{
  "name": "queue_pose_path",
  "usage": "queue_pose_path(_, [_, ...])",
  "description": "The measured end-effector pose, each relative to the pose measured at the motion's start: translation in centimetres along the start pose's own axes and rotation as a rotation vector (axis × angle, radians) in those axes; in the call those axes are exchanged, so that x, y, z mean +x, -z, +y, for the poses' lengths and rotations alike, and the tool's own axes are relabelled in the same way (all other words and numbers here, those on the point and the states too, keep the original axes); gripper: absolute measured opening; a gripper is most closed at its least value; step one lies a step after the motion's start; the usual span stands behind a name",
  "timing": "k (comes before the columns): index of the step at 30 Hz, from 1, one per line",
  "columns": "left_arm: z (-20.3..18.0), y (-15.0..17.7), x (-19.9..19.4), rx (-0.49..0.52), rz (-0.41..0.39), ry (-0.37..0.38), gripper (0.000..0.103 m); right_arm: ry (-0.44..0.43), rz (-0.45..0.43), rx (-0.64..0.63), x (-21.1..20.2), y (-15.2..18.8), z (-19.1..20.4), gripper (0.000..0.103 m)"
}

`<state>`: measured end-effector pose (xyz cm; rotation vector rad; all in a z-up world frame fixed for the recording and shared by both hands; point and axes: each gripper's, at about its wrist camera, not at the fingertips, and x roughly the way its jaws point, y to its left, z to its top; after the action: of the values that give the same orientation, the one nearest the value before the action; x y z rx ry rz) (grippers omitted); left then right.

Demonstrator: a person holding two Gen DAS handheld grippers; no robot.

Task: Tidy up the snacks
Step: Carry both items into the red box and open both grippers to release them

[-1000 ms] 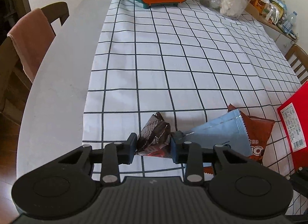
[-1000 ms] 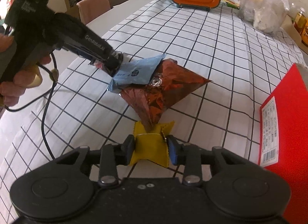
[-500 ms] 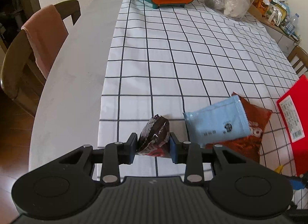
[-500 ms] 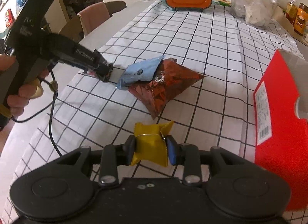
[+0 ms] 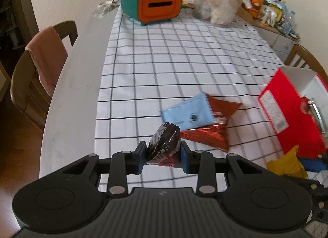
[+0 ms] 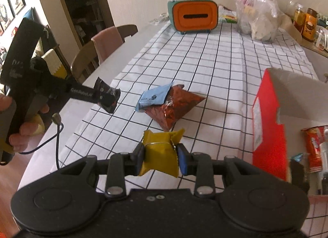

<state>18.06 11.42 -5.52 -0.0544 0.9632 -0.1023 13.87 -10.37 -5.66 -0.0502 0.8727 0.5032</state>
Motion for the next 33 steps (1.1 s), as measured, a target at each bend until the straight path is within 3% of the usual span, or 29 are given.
queue_pose_path(16, [-11.9, 0.2, -6.3, 0.072, -0.064, 0.054, 0.033, 0.010, -0.093, 0.004, -8.0, 0.8, -7.9, 0.032])
queue_pose_path(33, [-26.2, -1.0, -5.1, 0.193, -0.063, 0.098, 0.033, 0.089, -0.136, 0.044, -12.4, 2.7, -19.0, 0.032])
